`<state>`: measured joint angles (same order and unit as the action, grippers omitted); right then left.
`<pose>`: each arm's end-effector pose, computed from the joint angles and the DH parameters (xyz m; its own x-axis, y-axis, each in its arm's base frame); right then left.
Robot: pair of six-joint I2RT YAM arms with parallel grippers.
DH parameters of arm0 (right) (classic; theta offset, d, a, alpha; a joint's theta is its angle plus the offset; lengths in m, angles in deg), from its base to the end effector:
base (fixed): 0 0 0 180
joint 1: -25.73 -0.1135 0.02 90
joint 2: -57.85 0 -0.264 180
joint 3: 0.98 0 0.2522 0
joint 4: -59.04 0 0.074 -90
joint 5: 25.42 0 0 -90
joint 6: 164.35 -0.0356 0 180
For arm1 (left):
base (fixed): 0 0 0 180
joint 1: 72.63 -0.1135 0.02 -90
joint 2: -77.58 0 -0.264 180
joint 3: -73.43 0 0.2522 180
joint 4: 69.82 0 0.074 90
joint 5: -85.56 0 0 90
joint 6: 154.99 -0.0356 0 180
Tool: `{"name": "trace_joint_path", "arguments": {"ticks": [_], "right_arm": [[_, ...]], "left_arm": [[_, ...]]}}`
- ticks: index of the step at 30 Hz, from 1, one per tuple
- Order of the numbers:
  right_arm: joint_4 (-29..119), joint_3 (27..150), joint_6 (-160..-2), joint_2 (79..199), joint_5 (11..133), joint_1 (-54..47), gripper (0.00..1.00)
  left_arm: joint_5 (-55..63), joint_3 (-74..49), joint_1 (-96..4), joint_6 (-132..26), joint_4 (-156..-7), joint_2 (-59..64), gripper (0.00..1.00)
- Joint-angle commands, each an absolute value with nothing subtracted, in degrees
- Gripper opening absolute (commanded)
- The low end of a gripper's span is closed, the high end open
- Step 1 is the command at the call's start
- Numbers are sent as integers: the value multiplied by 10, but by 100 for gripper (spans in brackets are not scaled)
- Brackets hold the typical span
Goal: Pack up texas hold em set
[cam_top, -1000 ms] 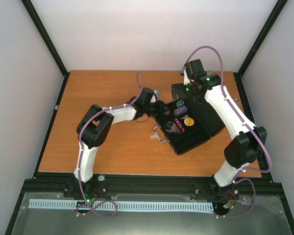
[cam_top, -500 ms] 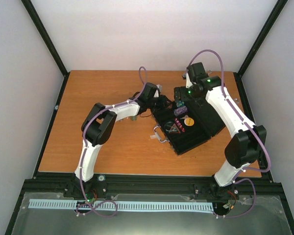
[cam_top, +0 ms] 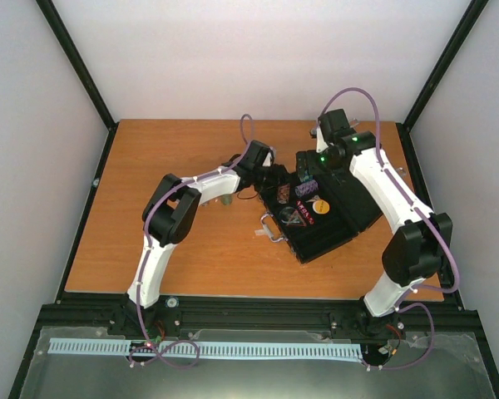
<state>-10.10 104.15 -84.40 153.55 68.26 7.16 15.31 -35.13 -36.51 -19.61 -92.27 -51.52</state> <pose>0.3313 0.1137 0.3229 -0.8668 -0.1075 -0.4870 -0.2003 0.9693 0.1426 0.3979 -0.3052 0.1566 -0.9239 -0.1551 -0.3498 0.1379 0.7178 -0.6825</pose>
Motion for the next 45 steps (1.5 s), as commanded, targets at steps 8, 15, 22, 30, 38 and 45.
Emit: {"name": "trace_joint_path", "arguments": {"ticks": [8,15,22,30,38,45], "right_arm": [[-90,1024,-834,1501,695,77,100],[-93,996,-826,1485,721,77,100],[-94,988,-828,1487,747,76,99],[-93,982,-822,1486,753,76,99],[-81,948,-824,1476,764,77,99],[-74,942,-828,1483,768,77,99]], "left_arm": [[138,-364,-362,-263,-1020,-460,64],[117,-377,-377,-324,-1109,-404,68],[140,-360,-382,-340,-1160,-367,69],[99,-281,-406,-317,-1186,-319,70],[4,-219,-483,-367,-1226,-234,72],[14,-218,-484,-366,-1230,-262,72]]}}
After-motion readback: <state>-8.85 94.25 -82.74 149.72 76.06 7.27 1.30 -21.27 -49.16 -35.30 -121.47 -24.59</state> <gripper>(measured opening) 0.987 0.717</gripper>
